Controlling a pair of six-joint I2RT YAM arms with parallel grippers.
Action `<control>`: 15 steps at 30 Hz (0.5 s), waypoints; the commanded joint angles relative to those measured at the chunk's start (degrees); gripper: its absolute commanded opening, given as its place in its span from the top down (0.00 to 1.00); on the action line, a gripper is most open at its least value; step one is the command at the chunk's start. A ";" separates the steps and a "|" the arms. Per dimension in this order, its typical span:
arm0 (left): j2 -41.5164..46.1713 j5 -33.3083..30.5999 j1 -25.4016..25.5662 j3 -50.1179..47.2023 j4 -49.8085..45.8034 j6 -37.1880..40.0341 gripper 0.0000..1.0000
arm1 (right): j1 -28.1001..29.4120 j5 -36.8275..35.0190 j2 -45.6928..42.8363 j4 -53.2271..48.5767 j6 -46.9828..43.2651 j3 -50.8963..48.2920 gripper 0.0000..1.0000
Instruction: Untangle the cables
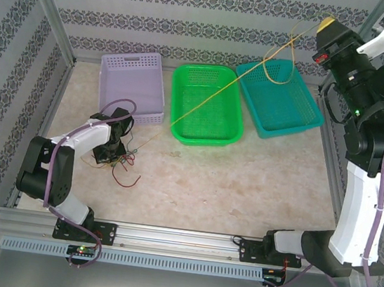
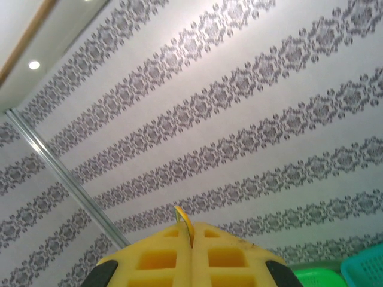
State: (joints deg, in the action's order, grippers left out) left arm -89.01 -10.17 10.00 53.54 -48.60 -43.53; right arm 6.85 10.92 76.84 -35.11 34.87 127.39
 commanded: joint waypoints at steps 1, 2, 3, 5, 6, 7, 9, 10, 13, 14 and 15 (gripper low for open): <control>-1.61 -1.68 -0.95 0.51 -0.64 -0.51 1.00 | -0.98 -2.37 -1.38 7.71 -0.25 1.88 1.00; -1.85 -1.69 -1.02 0.89 -0.68 -0.59 1.00 | -1.28 -2.12 -0.90 7.93 -0.07 3.17 1.00; -2.25 -1.78 -1.15 1.27 -0.70 -0.58 1.00 | -1.48 -1.83 -0.18 7.96 0.10 4.87 1.00; -2.95 -1.89 -1.29 1.87 -0.62 -0.44 1.00 | -1.49 -1.16 1.05 8.40 0.69 7.69 1.00; -3.42 -1.66 -1.38 2.17 -0.41 -0.41 1.00 | -1.53 -0.65 1.90 8.38 1.29 9.10 1.00; -3.80 -1.12 -1.47 2.66 -0.29 -0.31 1.00 | -1.49 0.18 2.74 8.19 2.20 10.28 1.00; -3.99 0.16 -1.47 3.40 0.23 -0.17 1.00 | -1.13 2.21 3.70 8.13 3.55 10.97 1.00; -4.02 0.49 -1.47 3.63 0.46 -0.33 1.00 | 0.07 2.13 3.67 8.21 3.00 10.58 1.00; -4.25 2.05 -1.48 4.57 0.87 -0.27 1.00 | 1.16 2.57 3.80 8.31 2.28 10.81 1.00; -4.16 3.09 -1.39 4.85 1.20 -0.18 0.99 | 1.15 3.28 4.44 7.69 2.30 11.80 1.00; -3.61 4.86 -1.38 5.01 2.18 0.08 0.96 | 1.19 4.67 5.18 7.16 2.83 12.85 1.00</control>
State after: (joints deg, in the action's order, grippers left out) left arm -92.27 -8.75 9.26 57.10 -48.58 -43.51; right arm 7.49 12.64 80.42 -28.47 36.69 138.15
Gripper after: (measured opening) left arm 0.046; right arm 0.055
